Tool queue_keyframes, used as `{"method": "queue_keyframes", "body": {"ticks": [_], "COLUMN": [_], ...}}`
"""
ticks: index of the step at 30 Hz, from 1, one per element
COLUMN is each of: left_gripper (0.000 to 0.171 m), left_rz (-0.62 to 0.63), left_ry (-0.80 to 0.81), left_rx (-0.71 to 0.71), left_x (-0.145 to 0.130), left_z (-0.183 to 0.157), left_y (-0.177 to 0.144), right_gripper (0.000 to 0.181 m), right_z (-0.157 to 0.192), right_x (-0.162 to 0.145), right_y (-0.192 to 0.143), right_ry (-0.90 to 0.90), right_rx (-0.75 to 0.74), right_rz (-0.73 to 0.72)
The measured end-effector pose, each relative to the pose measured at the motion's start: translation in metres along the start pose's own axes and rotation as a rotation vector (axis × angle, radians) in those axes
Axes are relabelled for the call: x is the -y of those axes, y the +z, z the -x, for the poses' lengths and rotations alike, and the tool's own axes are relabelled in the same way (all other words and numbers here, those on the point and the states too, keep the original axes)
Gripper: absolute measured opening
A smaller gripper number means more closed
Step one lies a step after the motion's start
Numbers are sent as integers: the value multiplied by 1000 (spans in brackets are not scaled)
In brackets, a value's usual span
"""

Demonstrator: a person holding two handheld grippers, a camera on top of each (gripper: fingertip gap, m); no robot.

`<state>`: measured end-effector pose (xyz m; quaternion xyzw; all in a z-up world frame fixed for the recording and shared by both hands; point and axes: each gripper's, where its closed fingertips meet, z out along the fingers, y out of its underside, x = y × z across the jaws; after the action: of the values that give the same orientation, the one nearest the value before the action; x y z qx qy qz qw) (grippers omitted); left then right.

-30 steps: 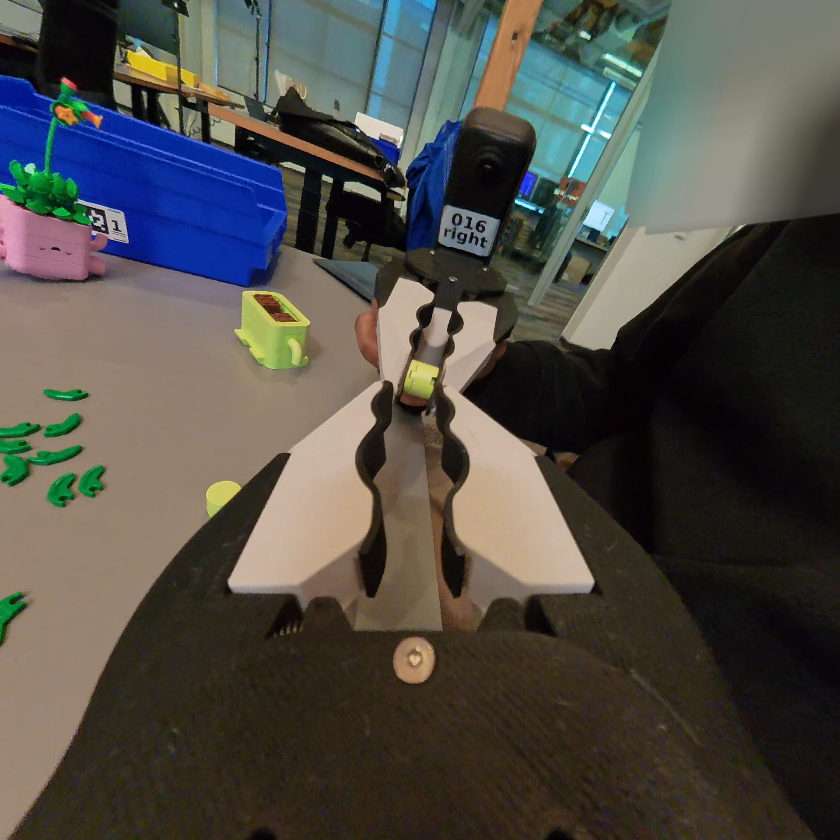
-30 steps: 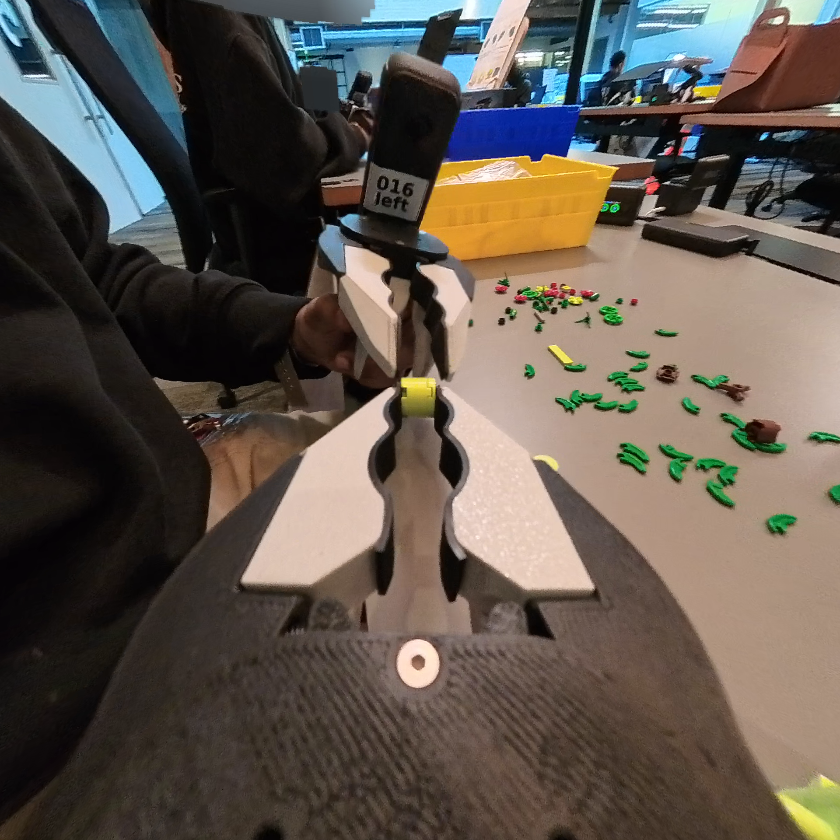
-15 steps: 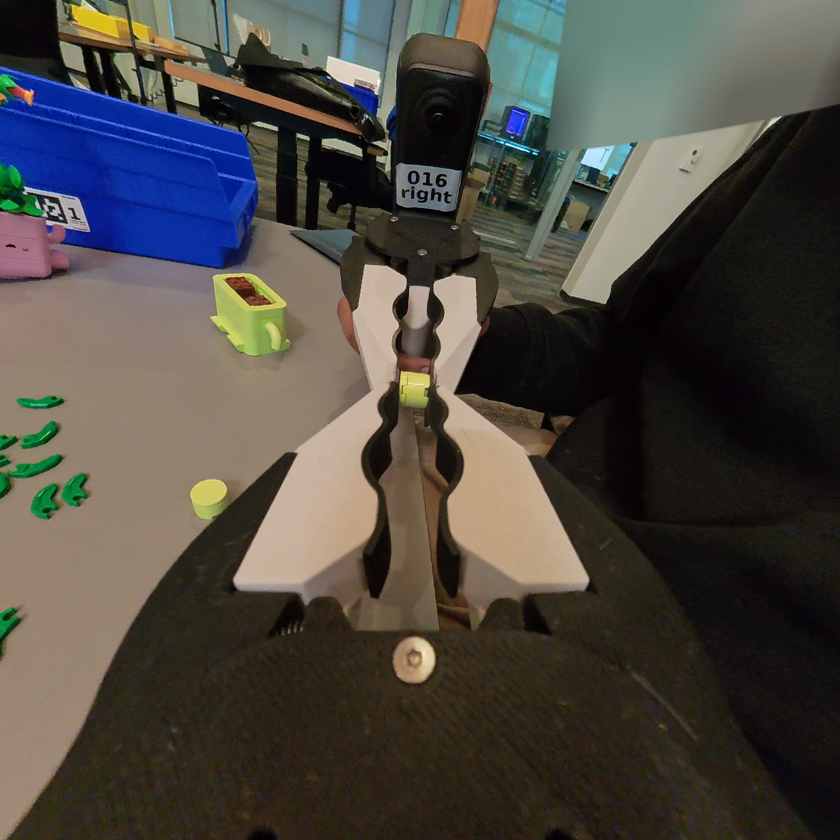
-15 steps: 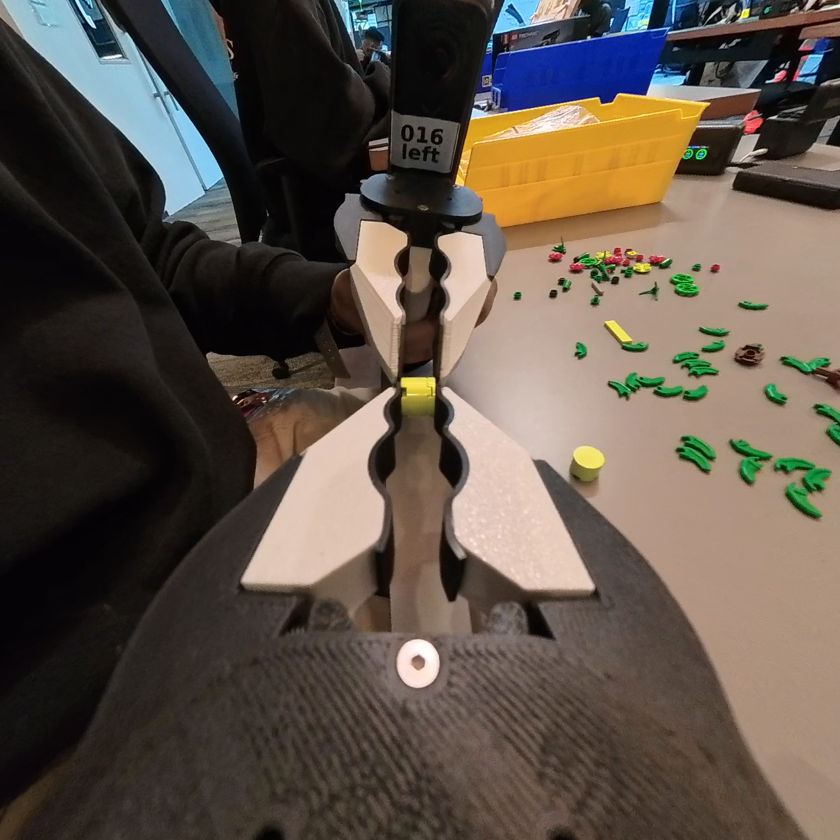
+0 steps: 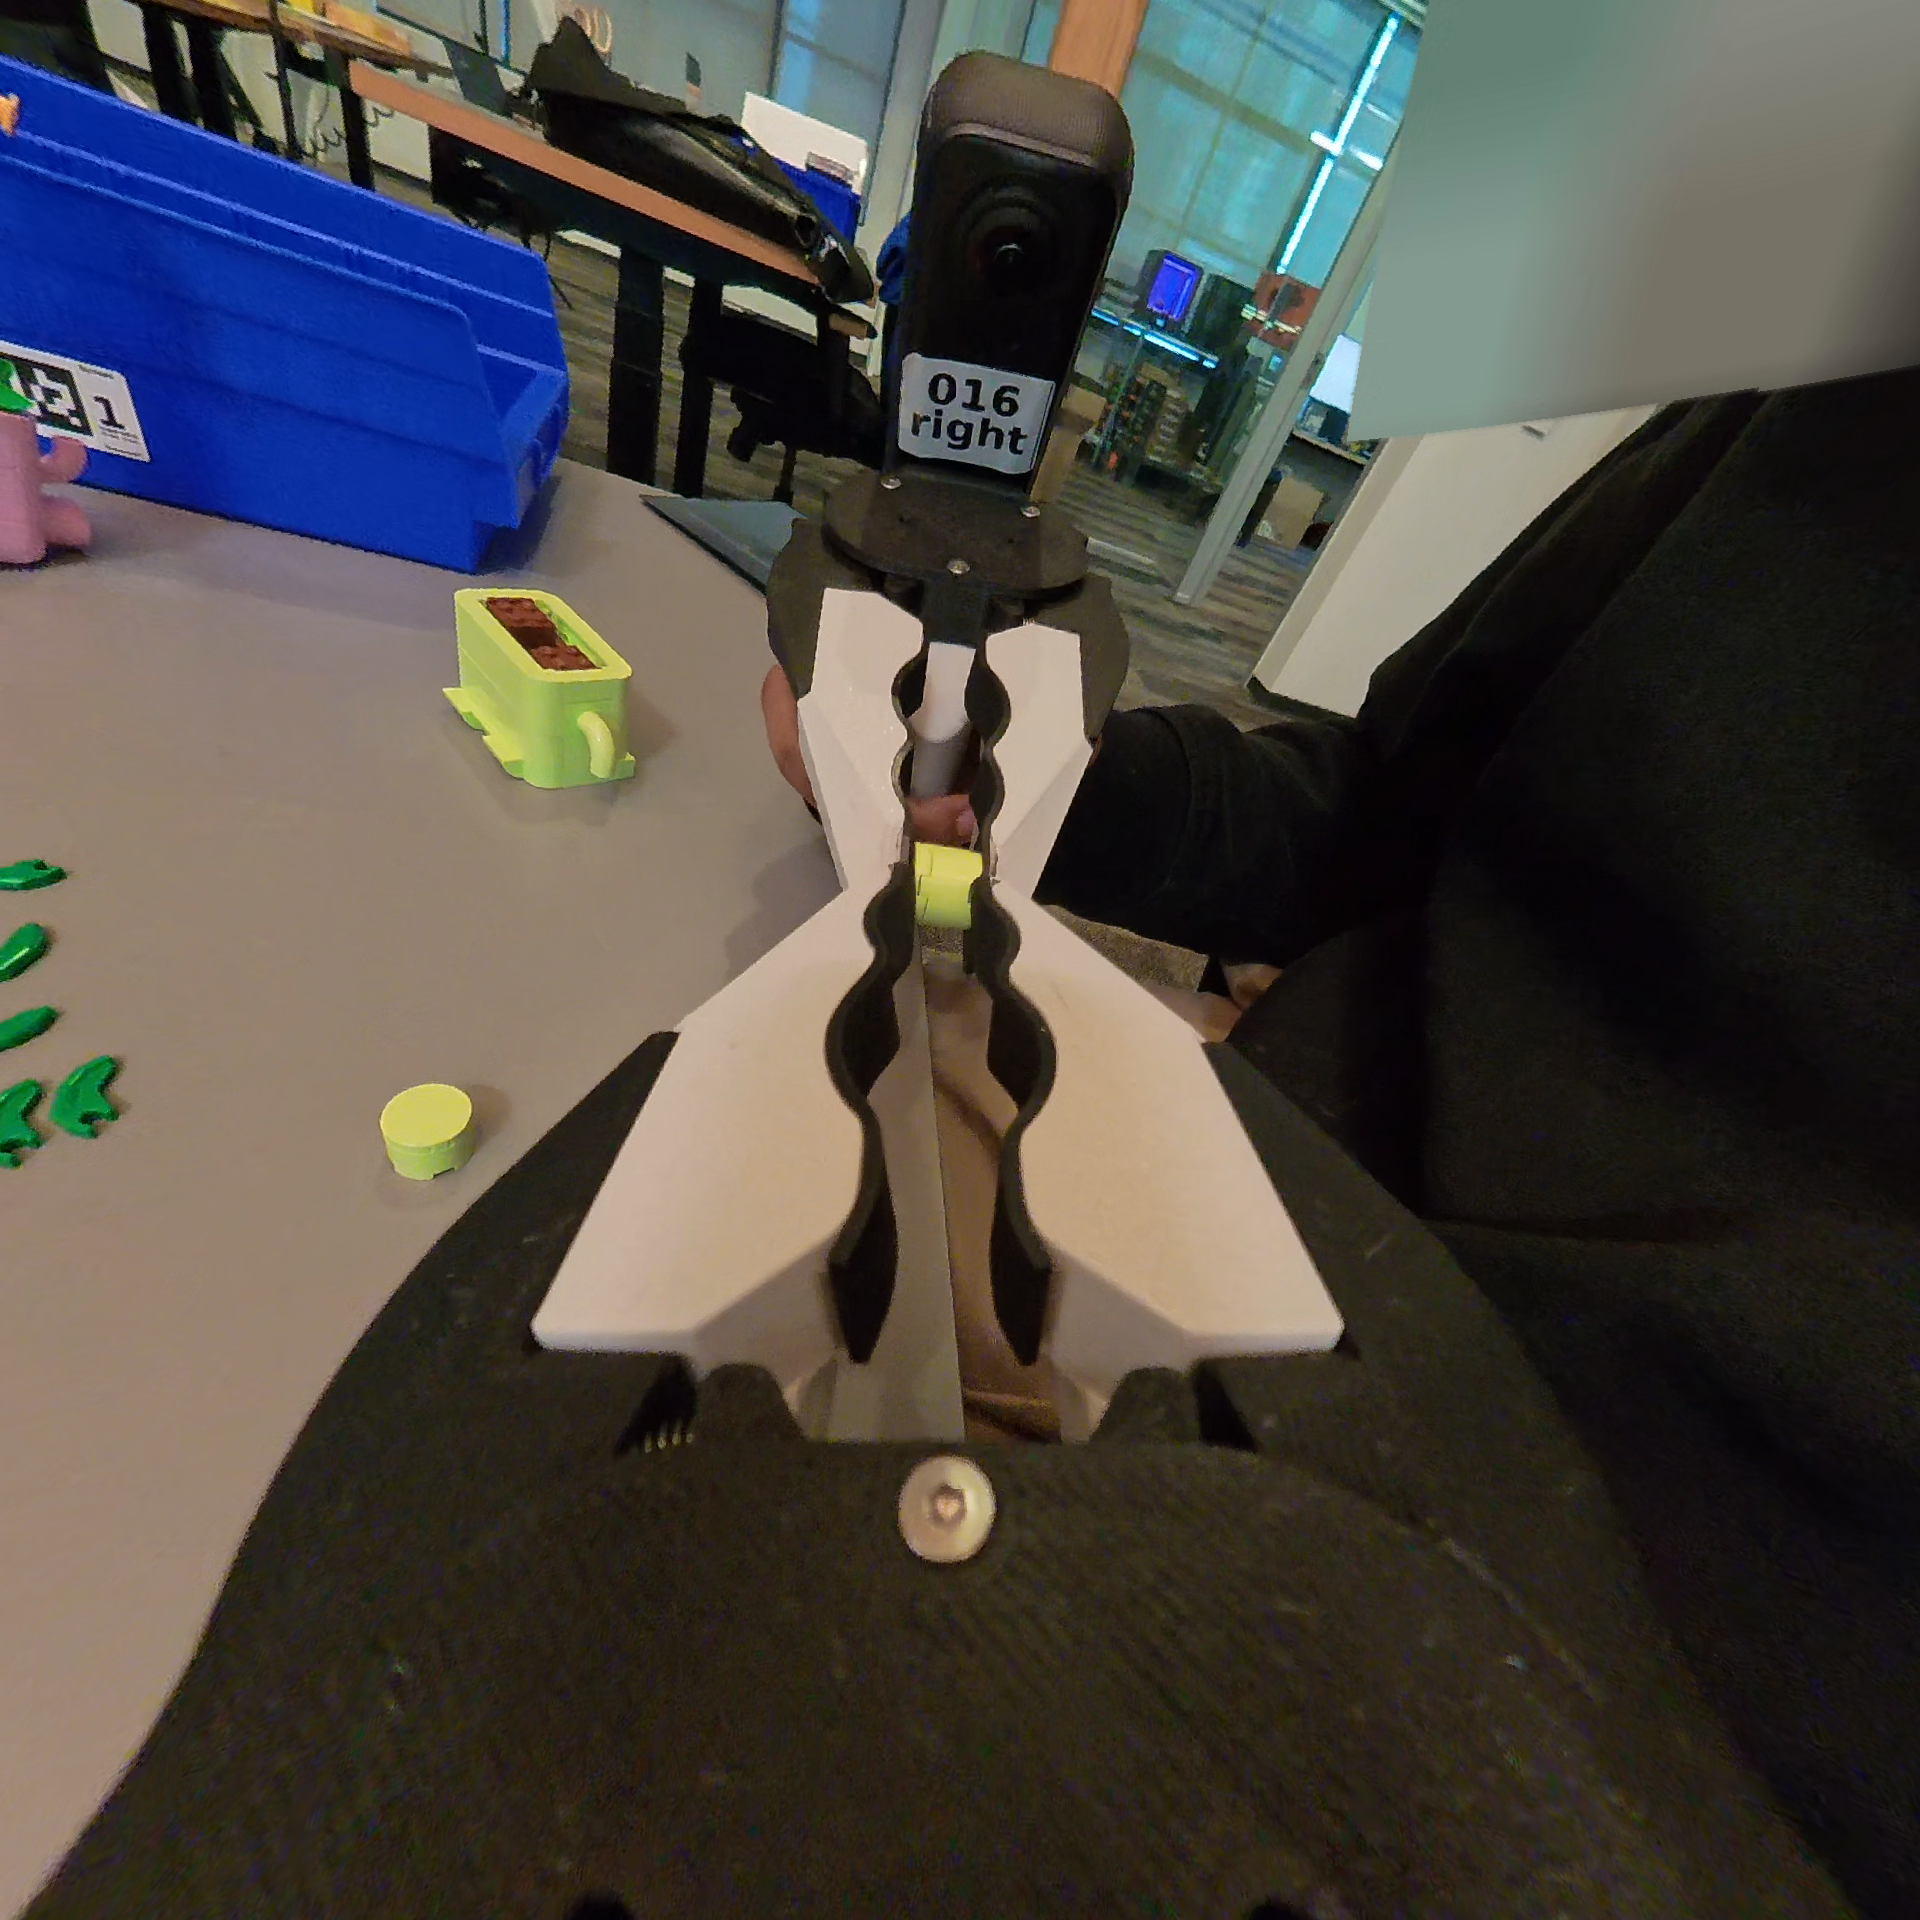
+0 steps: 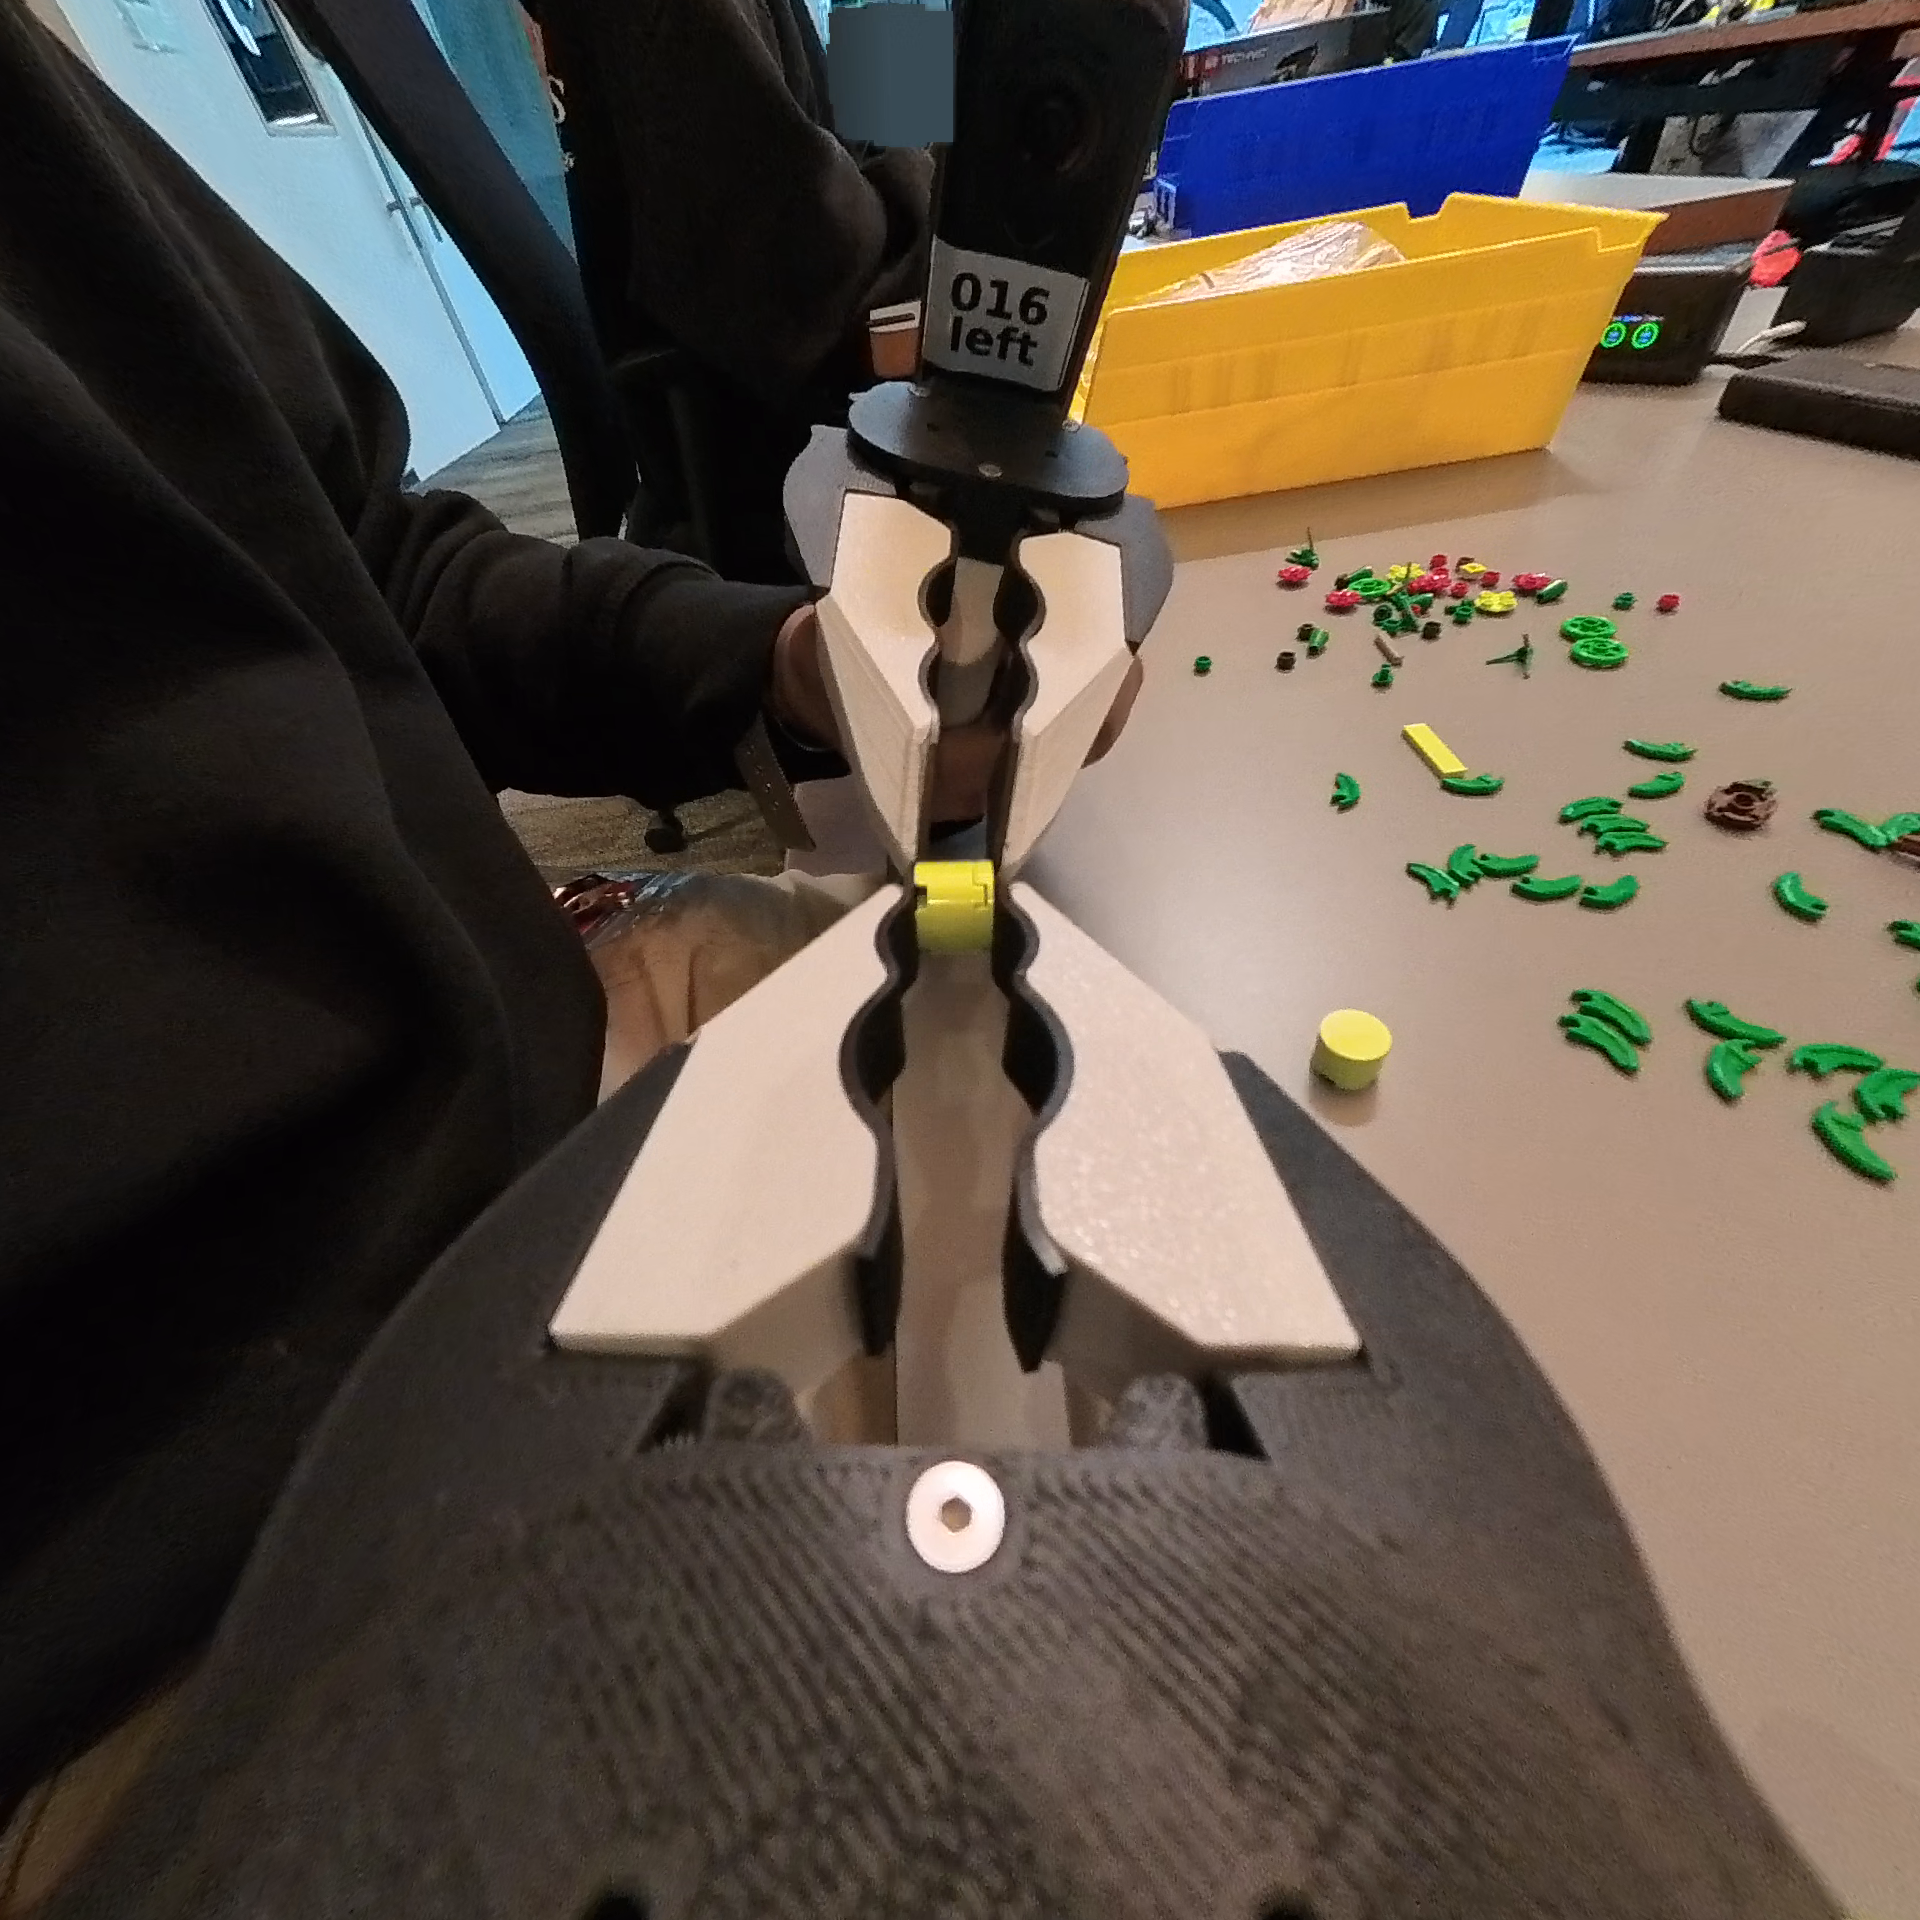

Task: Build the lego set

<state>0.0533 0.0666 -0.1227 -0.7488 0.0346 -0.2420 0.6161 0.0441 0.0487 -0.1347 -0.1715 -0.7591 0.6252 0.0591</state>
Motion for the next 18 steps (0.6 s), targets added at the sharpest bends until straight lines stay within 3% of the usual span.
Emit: {"method": "queue_keyframes", "body": {"ticks": [14, 18], "left_gripper": [10, 9], "left_rz": [39, -50], "left_ry": [-17, -41], "left_rx": [15, 19], "left_x": [-3, 5], "left_z": [0, 5], "left_y": [1, 2], "right_gripper": [12, 12], "right_z": [0, -8], "right_x": [-1, 4], "right_y": [-1, -4], "right_ry": [36, -18], "right_rx": [19, -61], "right_rz": [12, -32]}}
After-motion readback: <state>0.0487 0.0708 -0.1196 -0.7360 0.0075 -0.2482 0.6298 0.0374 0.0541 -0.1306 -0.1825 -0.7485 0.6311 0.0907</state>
